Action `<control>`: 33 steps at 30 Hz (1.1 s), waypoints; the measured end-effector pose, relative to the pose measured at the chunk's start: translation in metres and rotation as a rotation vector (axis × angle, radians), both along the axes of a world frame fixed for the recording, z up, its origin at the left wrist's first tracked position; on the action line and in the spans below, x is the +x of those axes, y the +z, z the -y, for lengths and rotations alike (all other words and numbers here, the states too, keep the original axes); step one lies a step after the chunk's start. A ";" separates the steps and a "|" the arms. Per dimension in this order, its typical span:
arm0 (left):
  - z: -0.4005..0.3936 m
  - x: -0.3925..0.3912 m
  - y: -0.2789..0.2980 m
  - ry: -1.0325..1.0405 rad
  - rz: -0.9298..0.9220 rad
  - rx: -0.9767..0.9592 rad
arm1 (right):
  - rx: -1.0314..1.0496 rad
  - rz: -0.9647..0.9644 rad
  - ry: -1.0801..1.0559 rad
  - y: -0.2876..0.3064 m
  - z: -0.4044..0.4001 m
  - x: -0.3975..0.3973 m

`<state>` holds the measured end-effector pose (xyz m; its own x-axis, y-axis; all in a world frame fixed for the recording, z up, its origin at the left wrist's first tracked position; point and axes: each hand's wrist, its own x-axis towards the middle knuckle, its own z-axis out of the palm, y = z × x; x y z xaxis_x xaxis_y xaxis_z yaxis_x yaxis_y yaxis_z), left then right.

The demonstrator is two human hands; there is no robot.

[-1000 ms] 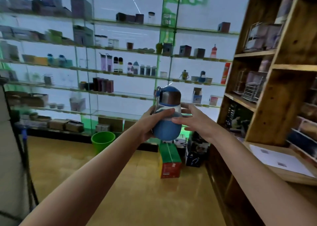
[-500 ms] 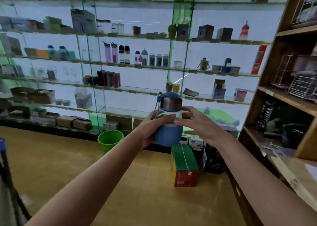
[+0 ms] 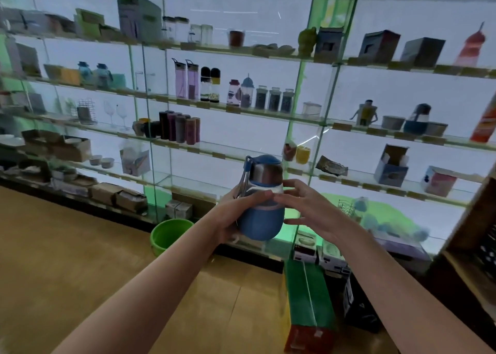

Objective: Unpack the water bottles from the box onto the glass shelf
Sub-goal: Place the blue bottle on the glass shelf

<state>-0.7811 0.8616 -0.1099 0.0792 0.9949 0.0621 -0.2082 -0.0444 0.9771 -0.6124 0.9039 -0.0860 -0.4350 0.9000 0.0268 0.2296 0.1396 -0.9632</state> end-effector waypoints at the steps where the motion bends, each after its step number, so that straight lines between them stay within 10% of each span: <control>1: -0.021 -0.011 -0.003 -0.007 -0.006 0.004 | -0.002 0.004 -0.001 -0.004 -0.021 -0.010; 21: -0.439 -0.079 -0.074 -0.263 -0.112 -0.144 | -0.147 -0.017 -0.268 -0.087 -0.391 -0.072; 33: -0.662 -0.023 -0.228 -0.340 -0.235 -0.294 | -0.192 -0.031 -0.365 -0.247 -0.594 -0.018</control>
<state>-0.8042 1.5236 -0.3382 0.3802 0.8830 -0.2750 0.0638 0.2716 0.9603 -0.6299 1.4983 -0.3328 -0.0877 0.9850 -0.1485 0.2013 -0.1285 -0.9711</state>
